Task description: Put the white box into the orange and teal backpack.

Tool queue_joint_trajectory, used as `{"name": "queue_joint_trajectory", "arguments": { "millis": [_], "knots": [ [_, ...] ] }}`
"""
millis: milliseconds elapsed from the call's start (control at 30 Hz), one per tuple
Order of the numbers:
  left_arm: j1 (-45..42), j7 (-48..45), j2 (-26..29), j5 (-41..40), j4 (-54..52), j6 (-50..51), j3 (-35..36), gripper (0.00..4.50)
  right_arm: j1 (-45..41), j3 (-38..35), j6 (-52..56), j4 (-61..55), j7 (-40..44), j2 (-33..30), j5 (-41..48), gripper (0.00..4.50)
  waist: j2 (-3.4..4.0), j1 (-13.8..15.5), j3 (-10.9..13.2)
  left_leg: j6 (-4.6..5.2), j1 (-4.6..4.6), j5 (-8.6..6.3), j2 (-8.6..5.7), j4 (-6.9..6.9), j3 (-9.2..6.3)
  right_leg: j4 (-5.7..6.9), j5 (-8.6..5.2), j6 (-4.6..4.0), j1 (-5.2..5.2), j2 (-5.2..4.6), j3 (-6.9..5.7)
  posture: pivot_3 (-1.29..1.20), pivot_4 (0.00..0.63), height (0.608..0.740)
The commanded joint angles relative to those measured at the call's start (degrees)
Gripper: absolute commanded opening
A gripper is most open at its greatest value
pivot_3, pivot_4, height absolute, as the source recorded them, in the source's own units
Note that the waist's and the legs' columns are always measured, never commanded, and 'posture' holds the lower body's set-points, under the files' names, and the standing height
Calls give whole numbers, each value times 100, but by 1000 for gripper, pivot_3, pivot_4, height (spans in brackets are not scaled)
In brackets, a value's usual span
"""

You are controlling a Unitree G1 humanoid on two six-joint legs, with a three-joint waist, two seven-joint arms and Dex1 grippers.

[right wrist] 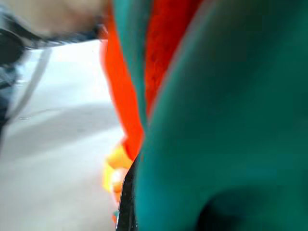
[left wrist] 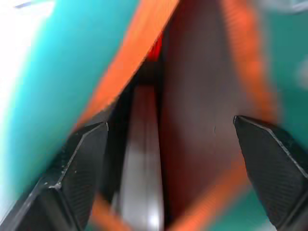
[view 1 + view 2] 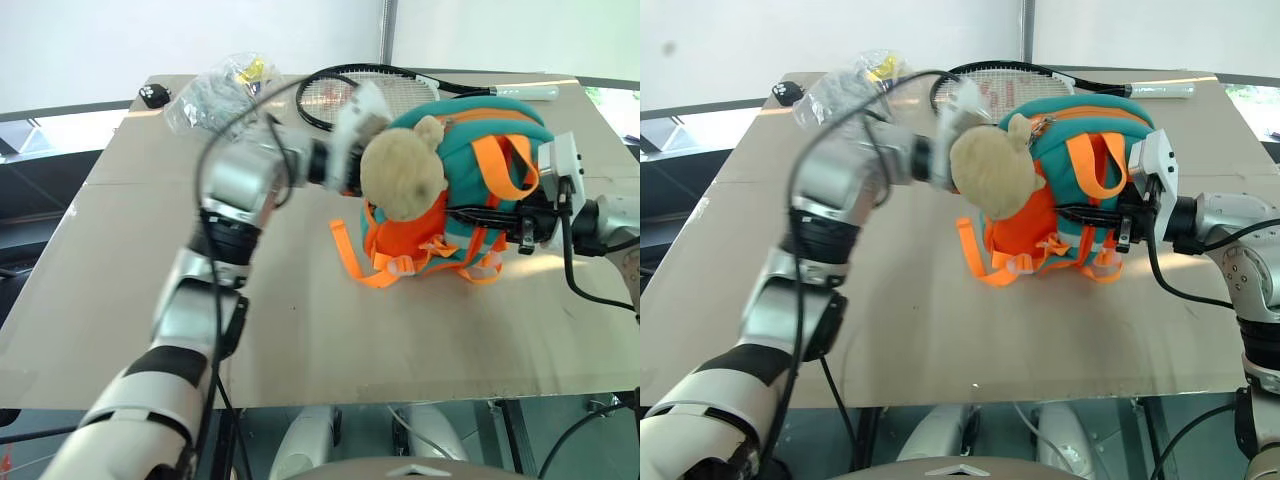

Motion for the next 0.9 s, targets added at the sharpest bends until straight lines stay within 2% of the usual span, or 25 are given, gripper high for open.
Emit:
{"name": "queue_joint_trajectory", "arguments": {
  "millis": [33, 100, 200, 300, 400, 567, 633, 800, 833, 900],
  "knots": [
    [167, -172, 345, -765, -624, 644, 603, 4347, -152, 67, -124, 89, -161, -35, -277, 0, 0, 10, 0, 0, 0, 0, 0, 0, -1, 0, 0, 0, -1, 0, 0, 0, 150, 740],
    [368, -5, 611, -1551, -941, 1612, 1269, 4347, -238, 164, -211, 181, -193, 68, -395, 0, 0, 34, 0, 0, 0, 0, -7, 2, -15, 0, 0, 0, 1, -2, -6, 0, 150, 740],
    [730, 445, 695, -2226, -1433, 2334, 1881, 4347, -350, 221, -234, 243, -234, 168, -468, 0, 1, 15, -1, 0, 1, 0, -12, 4, -34, -1, 0, 0, 4, -4, -10, 0, 150, 740],
    [1173, 1196, 381, -2879, -2241, 2897, 2203, 4347, -411, 251, -185, 170, -277, 240, -473, 0, 2, 23, -1, 0, 14, 0, -11, 4, -35, 0, 0, 0, 13, -6, -9, 0, 150, 740],
    [1291, 1801, -10, -3208, -2670, 3036, 2148, 4347, -407, 261, -150, 124, -287, 257, -478, 0, 0, 54, -1, 0, 12, 0, -13, 6, -39, 0, 0, 0, 18, -6, -10, 0, 150, 740],
    [1342, 2710, -485, -2568, -2718, 2501, 1473, 4347, -397, 267, -1, -74, -324, 293, -391, 0, 1, 47, -2, 0, 16, 0, -12, 7, -20, -1, 0, 1, 28, -7, -1, 0, 150, 740],
    [1303, 3130, -834, -2358, -2529, 2229, 1369, 4347, -365, 264, 50, -160, -343, 306, -377, 0, 1, 45, -2, 0, 15, 0, -9, 7, -11, 0, 0, 0, 28, -5, 1, 0, 150, 740],
    [1422, 3416, -1099, -1955, -2459, 1779, 860, 4347, -288, 263, 127, -294, -395, 330, -370, 0, 0, 51, -2, 0, 15, 0, -6, 11, 15, 2, 0, 1, 28, -5, 14, 0, 150, 740],
    [1437, 3442, -1166, -1951, -2455, 1705, 830, 3797, -275, 265, 139, -322, -409, 332, -364, 0, 0, 55, -2, 0, 15, 0, -5, 11, 17, 2, 0, 1, 28, -5, 15, 0, 150, 740],
    [1484, 3460, -1240, -2010, -2478, 1629, 838, 3025, -257, 258, 163, -359, -448, 344, -354, 0, 0, 59, -2, 0, 15, 0, -5, 11, 16, 1, 0, 1, 27, -5, 14, 0, 150, 740]
  ]
}}
